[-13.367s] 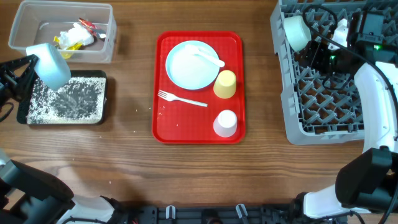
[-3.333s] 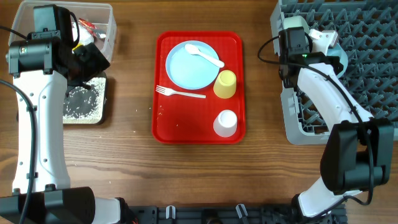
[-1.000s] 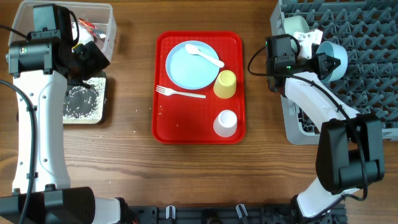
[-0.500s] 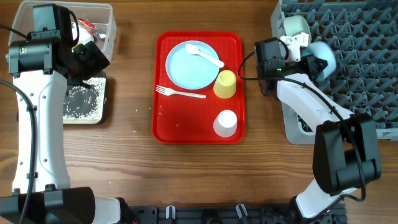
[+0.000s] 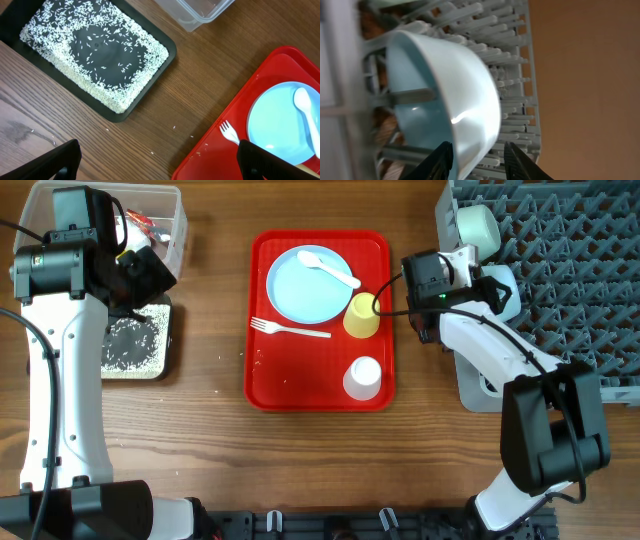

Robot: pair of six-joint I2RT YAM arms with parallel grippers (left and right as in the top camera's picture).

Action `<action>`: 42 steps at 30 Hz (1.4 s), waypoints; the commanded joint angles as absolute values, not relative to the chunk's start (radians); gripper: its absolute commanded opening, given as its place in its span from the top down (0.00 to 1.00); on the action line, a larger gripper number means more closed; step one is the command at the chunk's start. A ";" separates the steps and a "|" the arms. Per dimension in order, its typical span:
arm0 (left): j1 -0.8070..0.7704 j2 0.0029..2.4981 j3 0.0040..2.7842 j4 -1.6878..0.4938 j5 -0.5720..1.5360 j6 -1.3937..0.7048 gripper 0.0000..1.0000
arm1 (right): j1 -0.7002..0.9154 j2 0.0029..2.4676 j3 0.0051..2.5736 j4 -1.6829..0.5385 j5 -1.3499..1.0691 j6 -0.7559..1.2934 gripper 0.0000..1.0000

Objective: Sort waste into correct bins and load items into the dishwasher rack
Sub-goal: 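Reach the right gripper to the yellow cup on the red tray and grasp it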

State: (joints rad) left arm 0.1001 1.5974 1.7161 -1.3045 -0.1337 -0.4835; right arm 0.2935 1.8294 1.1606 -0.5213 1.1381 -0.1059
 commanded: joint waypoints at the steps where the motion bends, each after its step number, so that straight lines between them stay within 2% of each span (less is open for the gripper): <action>1: 0.105 1.604 1.719 -1.301 -0.140 -0.475 0.00 | 0.329 1.843 1.153 -0.543 1.106 -0.095 0.62; 8: 0.105 1.604 1.719 -1.301 -0.140 -0.475 0.00 | 0.390 1.831 1.154 -0.541 1.106 -0.094 0.60; 12: 0.105 1.604 1.719 -1.301 -0.140 -0.475 0.00 | 0.412 1.806 1.156 -0.532 1.108 -0.080 0.50; 18: 0.105 1.604 1.719 -1.302 -0.140 -0.475 0.00 | 0.442 1.709 1.158 -0.533 1.110 -0.050 0.44; 21: 0.105 1.604 1.719 -1.308 -0.140 -0.475 0.00 | 0.479 1.636 1.160 -0.524 1.070 -0.051 0.35; 25: 0.105 1.604 1.719 -1.308 -0.140 -0.475 0.00 | 0.568 1.549 1.160 -0.537 0.831 -0.044 0.30; 29: 0.105 1.604 1.719 -1.309 -0.144 -0.461 0.00 | 0.632 1.479 1.160 -0.517 0.402 0.208 0.29; 32: 0.105 1.604 1.719 -1.320 -0.148 -0.448 0.00 | 0.630 1.475 1.160 -0.451 0.114 0.256 0.29; 36: 0.105 1.604 1.719 -1.341 -0.160 -0.440 0.00 | 0.627 1.480 1.181 -0.413 0.046 0.271 0.27; 42: 0.105 1.604 1.719 -1.374 -0.186 -0.418 0.00 | 0.577 1.497 1.452 -0.686 0.037 0.225 0.20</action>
State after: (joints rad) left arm 0.1001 1.5974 1.7161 -1.3609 -0.1493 -0.4458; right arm 0.6147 1.4887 1.2716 -0.6102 0.1047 0.2321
